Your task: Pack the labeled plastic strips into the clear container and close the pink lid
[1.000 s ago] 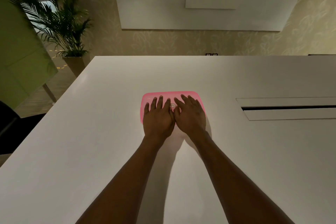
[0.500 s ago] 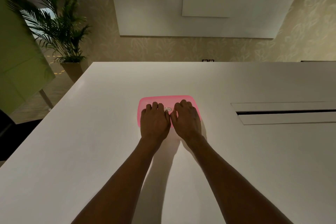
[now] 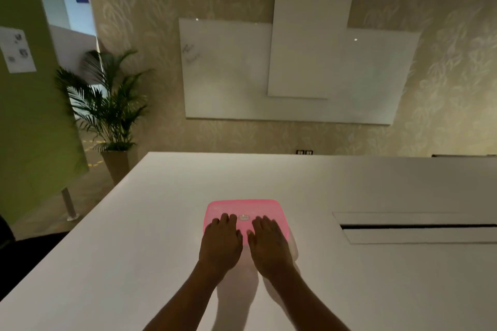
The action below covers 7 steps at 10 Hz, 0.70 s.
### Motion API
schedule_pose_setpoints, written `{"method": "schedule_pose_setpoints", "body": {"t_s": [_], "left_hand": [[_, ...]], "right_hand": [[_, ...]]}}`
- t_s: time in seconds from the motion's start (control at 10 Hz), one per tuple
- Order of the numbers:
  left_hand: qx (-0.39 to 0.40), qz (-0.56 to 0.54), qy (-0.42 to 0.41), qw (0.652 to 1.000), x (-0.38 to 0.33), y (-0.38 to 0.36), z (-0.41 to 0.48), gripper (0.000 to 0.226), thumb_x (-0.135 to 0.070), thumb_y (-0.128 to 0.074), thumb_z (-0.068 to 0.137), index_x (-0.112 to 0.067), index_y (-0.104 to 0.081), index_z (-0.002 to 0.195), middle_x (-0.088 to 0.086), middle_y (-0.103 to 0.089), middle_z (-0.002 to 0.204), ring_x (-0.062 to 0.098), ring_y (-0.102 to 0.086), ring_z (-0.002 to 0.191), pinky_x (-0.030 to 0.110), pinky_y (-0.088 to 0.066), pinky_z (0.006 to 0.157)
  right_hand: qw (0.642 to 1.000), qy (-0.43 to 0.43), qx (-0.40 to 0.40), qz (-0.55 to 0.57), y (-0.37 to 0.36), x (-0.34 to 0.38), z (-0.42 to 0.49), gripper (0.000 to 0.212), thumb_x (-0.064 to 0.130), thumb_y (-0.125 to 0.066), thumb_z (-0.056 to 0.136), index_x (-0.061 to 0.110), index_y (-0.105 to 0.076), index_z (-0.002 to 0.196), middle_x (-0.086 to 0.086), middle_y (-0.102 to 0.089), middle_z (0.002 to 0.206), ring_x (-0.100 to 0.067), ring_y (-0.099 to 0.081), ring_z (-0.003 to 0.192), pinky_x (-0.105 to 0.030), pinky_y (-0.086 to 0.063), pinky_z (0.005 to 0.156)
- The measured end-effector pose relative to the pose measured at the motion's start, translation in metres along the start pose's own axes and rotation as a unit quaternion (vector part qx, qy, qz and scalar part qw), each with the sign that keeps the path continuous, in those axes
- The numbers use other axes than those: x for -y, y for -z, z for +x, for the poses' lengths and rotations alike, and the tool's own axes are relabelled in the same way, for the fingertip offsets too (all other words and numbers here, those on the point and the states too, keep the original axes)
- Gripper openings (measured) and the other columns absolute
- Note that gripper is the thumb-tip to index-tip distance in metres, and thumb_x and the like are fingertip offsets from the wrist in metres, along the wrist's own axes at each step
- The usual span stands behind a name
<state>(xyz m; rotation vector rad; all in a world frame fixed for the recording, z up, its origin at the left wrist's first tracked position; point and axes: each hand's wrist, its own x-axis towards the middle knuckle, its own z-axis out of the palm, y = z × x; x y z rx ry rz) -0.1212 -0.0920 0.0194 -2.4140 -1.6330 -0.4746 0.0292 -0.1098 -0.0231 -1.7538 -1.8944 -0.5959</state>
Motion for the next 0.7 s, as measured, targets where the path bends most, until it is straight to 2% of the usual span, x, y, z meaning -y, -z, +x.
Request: {"method": "schedule_pose_setpoints", "body": {"t_s": [0.1, 0.2, 0.3, 0.4, 0.5, 0.6, 0.7], "left_hand": [[-0.010, 0.005, -0.005, 1.000, 0.000, 0.004, -0.007, 0.047, -0.035, -0.022, 0.108, -0.019, -0.045, 0.146, 0.002, -0.052, 0.143, 0.020, -0.052, 0.129, 0.035, -0.032, 0.113], [-0.017, 0.009, 0.010, 1.000, -0.003, 0.002, -0.019, 0.048, -0.036, -0.022, 0.107, -0.021, -0.046, 0.147, 0.004, -0.040, 0.157, 0.022, -0.036, 0.146, 0.039, -0.022, 0.123], [-0.004, 0.010, 0.006, 1.000, -0.006, 0.006, -0.024, 0.045, -0.040, -0.041, 0.103, -0.017, -0.056, 0.139, 0.007, -0.047, 0.151, 0.024, -0.047, 0.138, 0.040, -0.037, 0.115], [0.016, -0.011, -0.033, 0.999, -0.004, 0.012, -0.031, 0.055, -0.038, -0.099, 0.037, -0.011, -0.083, 0.083, 0.008, -0.077, 0.089, 0.021, -0.076, 0.074, 0.035, -0.063, 0.060], [-0.061, -0.023, -0.031, 0.997, 0.005, 0.005, -0.030, 0.049, -0.038, -0.097, 0.032, -0.012, -0.083, 0.071, 0.004, -0.078, 0.075, 0.020, -0.076, 0.061, 0.032, -0.061, 0.050], [-0.140, -0.008, -0.099, 0.985, 0.012, -0.005, -0.041, 0.041, -0.037, -0.043, 0.100, -0.017, -0.077, 0.099, 0.004, -0.081, 0.088, 0.018, -0.080, 0.078, 0.031, -0.058, 0.086], [-0.204, -0.003, -0.098, 0.974, 0.013, -0.010, -0.044, 0.054, -0.036, -0.014, 0.108, -0.016, -0.064, 0.116, 0.003, -0.073, 0.122, 0.012, -0.065, 0.125, 0.032, -0.023, 0.120]], "right_hand": [[1.000, 0.003, 0.005, -0.012, 0.011, 0.001, -0.001, 0.024, 0.032, -0.074, 0.089, 0.014, -0.084, 0.103, -0.005, -0.081, 0.109, -0.024, -0.078, 0.103, -0.045, -0.063, 0.091], [1.000, -0.004, 0.025, -0.010, 0.020, 0.005, -0.004, 0.042, 0.033, -0.045, 0.097, 0.016, -0.084, 0.096, -0.007, -0.080, 0.102, -0.026, -0.079, 0.095, -0.045, -0.065, 0.084], [1.000, -0.007, 0.024, 0.004, 0.019, 0.004, -0.005, 0.049, 0.034, -0.039, 0.100, 0.017, -0.085, 0.093, -0.006, -0.080, 0.095, -0.024, -0.079, 0.088, -0.042, -0.066, 0.076], [1.000, 0.003, 0.000, -0.016, 0.015, -0.002, -0.004, 0.057, 0.034, -0.035, 0.100, 0.019, -0.087, 0.084, 0.000, -0.081, 0.086, -0.019, -0.080, 0.077, -0.037, -0.066, 0.066], [0.999, 0.011, -0.032, -0.023, 0.011, -0.005, -0.007, 0.084, 0.035, -0.011, 0.110, 0.018, -0.087, 0.080, 0.000, -0.082, 0.084, -0.019, -0.081, 0.073, -0.037, -0.065, 0.062], [0.999, 0.012, -0.031, -0.021, 0.009, 0.002, -0.011, 0.093, 0.040, -0.003, 0.110, 0.015, -0.088, 0.082, -0.004, -0.083, 0.086, -0.021, -0.082, 0.076, -0.039, -0.061, 0.085], [0.996, -0.001, -0.086, -0.025, 0.002, 0.004, -0.014, 0.090, 0.042, -0.004, 0.109, 0.012, -0.087, 0.094, -0.009, -0.082, 0.102, -0.023, -0.079, 0.102, -0.041, -0.029, 0.119]]}}
